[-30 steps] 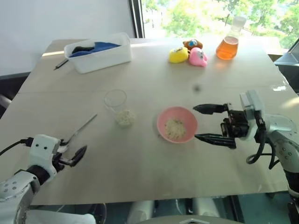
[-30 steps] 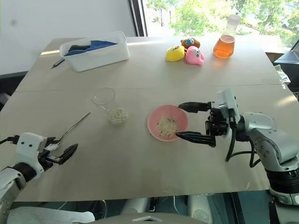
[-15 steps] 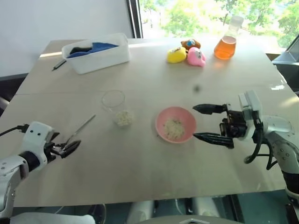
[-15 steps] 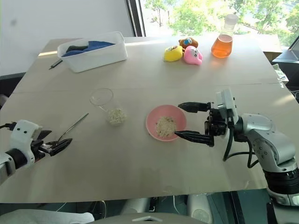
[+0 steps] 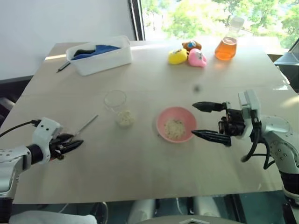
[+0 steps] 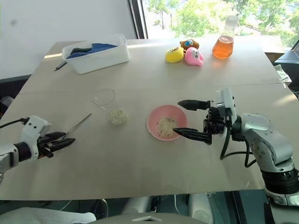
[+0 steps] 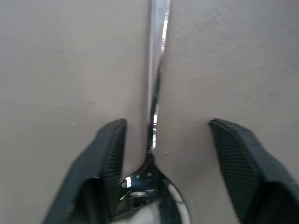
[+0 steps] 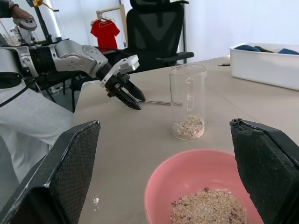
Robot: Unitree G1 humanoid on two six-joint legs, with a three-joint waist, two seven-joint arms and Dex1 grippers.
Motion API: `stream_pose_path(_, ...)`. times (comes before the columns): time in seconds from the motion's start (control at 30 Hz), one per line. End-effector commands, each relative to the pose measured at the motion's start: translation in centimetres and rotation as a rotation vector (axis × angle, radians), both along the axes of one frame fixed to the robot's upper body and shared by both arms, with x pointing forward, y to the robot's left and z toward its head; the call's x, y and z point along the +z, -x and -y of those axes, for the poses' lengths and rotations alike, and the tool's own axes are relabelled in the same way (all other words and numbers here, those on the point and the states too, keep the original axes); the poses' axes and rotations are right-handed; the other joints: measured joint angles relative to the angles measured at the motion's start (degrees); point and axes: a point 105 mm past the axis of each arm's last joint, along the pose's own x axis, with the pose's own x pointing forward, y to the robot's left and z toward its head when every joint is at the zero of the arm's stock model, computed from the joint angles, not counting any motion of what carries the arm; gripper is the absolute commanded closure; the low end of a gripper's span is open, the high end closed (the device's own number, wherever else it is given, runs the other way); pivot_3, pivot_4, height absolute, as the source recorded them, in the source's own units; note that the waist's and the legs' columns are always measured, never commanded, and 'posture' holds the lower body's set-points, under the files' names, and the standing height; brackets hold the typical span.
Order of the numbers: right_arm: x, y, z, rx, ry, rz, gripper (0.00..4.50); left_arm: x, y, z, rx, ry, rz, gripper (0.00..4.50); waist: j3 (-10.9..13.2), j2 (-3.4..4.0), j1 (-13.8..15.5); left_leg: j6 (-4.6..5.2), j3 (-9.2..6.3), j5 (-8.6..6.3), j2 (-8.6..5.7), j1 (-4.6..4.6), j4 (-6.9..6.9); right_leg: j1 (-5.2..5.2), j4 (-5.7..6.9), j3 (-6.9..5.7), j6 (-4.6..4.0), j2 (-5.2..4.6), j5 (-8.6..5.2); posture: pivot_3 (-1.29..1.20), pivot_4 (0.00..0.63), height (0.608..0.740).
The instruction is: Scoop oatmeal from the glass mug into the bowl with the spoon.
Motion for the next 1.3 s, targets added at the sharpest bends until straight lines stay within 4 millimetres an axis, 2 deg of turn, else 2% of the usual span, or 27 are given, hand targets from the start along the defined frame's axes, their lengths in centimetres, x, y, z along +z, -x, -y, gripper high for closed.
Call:
stream_pose_path(0.03, 0.9, 0.8, -0.4, 0.037, 0.007, 0.055, 0.0, -2.7, 1.6, -1.2, 0.059, -0.051, -0.102, 3.94, 0.0, 0.05, -0.1, 0.02, 0.0, -0.01, 0.0, 0.03, 0.0, 0.0, 0.07, 0.01, 0.0, 0.01, 0.0, 0.0, 0.15, 0.74)
stream_pose_path(0.07, 0.9, 0.9, -0.5, 0.045, 0.007, 0.051, 0.0, -2.8, 1.7, -1.2, 0.06, -0.058, -0.098, 4.33, -0.1, 0.08, -0.2, 0.05, 0.0, -0.03, 0.01, 0.07, 0.0, 0.0, 0.12, 0.03, 0.0, 0.01, 0.0, 0.0, 0.15, 0.74)
stream_pose_path(0.1, 0.8, 1.0, -0.5, 0.054, 0.009, 0.05, 0.0, -2.8, 1.8, -1.1, 0.055, -0.056, -0.089, 4.43, -0.1, 0.09, -0.5, 0.08, 0.02, -0.04, 0.01, 0.11, 0.0, 0.0, 0.18, 0.05, 0.0, 0.02, 0.0, 0.0, 0.15, 0.74)
stream_pose_path(0.23, 0.9, 1.0, -0.7, 0.081, 0.02, 0.046, 0.0, -2.5, 1.9, -0.2, 0.047, -0.04, -0.002, 4.43, -0.1, 0.11, -1.3, 0.11, 0.17, -0.06, 0.03, 0.31, -0.01, 0.05, 0.35, 0.23, -0.01, -0.01, -0.01, 0.0, 0.15, 0.74)
stream_pose_path(0.4, 0.7, 0.7, -0.8, 0.099, 0.033, 0.042, 0.0, -0.9, 2.1, 1.2, 0.066, 0.019, 0.166, 4.43, -0.1, -0.01, -1.4, 0.13, 0.19, -0.07, 0.03, 0.39, -0.01, 0.12, 0.34, 0.27, -0.01, -0.12, -0.01, 0.0, 0.15, 0.74)
stream_pose_path(0.5, 0.4, 0.6, -0.8, 0.112, 0.045, 0.031, 0.0, -1.0, 3.6, 1.0, 0.11, -0.013, 0.179, 4.43, 0.0, -0.18, -1.3, 0.09, 0.16, -0.05, 0.03, 0.28, -0.01, 0.08, 0.24, 0.25, -0.01, -0.34, -0.01, 0.0, 0.15, 0.74)
stream_pose_path(0.57, 0.0, 0.6, -0.7, 0.117, 0.069, 0.017, 0.0, -0.7, 4.9, 1.6, 0.106, 0.002, 0.193, 4.43, 0.0, -0.26, -1.4, 0.05, 0.13, -0.03, 0.03, 0.25, -0.03, 0.08, 0.15, 0.32, -0.01, -0.35, -0.01, 0.0, 0.15, 0.74)
stream_pose_path(0.63, -0.6, 0.6, -0.7, 0.123, 0.096, 0.005, 0.0, 0.0, 6.3, 3.0, 0.091, 0.075, 0.22, 4.43, 0.0, -0.32, -1.7, 0.04, 0.12, -0.04, 0.03, 0.19, -0.07, 0.06, 0.03, 0.43, -0.01, -0.36, -0.01, 0.0, 0.15, 0.74)
stream_pose_path(0.73, -1.2, 0.6, -0.7, 0.135, 0.106, -0.02, 0.0, 1.3, 8.3, 6.1, -0.005, 0.136, 0.268, 4.43, 0.1, -0.47, -1.5, -0.01, 0.06, -0.01, 0.07, -0.09, -0.06, -0.07, -0.22, 0.36, -0.01, -0.38, 0.0, 0.0, 0.15, 0.74)
stream_pose_path(0.8, -1.4, 0.6, -0.7, 0.142, 0.108, -0.038, 0.0, 2.3, 9.2, 8.6, -0.089, 0.153, 0.299, 4.43, 0.1, -0.65, -1.1, -0.02, -0.02, 0.0, 0.07, -0.26, -0.05, -0.17, -0.3, 0.27, -0.01, -0.41, 0.0, 0.0, 0.15, 0.74)
stream_pose_path(0.87, -1.7, 0.5, -0.8, 0.149, 0.11, -0.056, 0.0, 3.4, 9.8, 11.6, -0.163, 0.245, 0.314, 4.43, 0.2, -0.69, -0.6, -0.03, -0.1, 0.0, 0.04, -0.34, -0.05, -0.17, -0.38, 0.18, -0.02, -0.46, 0.01, 0.0, 0.15, 0.74)
stream_pose_path(0.93, -2.0, 0.5, -0.9, 0.153, 0.11, -0.074, 0.0, 3.7, 10.1, 13.4, -0.219, 0.259, 0.314, 4.43, 0.2, -0.68, -0.2, -0.02, -0.1, 0.0, 0.02, -0.34, -0.04, -0.14, -0.41, 0.17, -0.02, -0.49, 0.01, 0.0, 0.15, 0.74)
stream_pose_path(1.1, -2.9, 0.4, -1.1, 0.133, 0.14, -0.131, 0.0, 4.0, 9.9, 15.6, -0.283, 0.282, 0.349, 4.43, 0.2, -0.64, -0.1, -0.02, -0.1, 0.0, 0.02, -0.32, -0.04, -0.13, -0.41, 0.16, -0.02, -0.34, 0.0, 0.0, 0.15, 0.74)
stream_pose_path(1.23, -2.2, 0.5, -2.1, 0.081, 0.056, -0.272, 0.0, 4.5, 7.8, 18.0, -0.343, 0.222, 0.472, 4.43, 0.2, -0.65, 0.1, -0.01, -0.06, 0.0, 0.0, -0.32, -0.01, -0.11, -0.4, 0.0, -0.02, -0.03, 0.01, 0.0, 0.15, 0.74)
stream_pose_path(1.3, -2.2, -0.1, -2.7, -0.01, 0.029, -0.353, 0.0, 4.6, 6.5, 18.9, -0.347, 0.19, 0.546, 4.43, 0.2, -0.65, 0.1, -0.02, -0.09, 0.01, 0.0, -0.3, 0.01, -0.05, -0.39, -0.03, -0.02, 0.0, 0.01, 0.0, 0.15, 0.74)
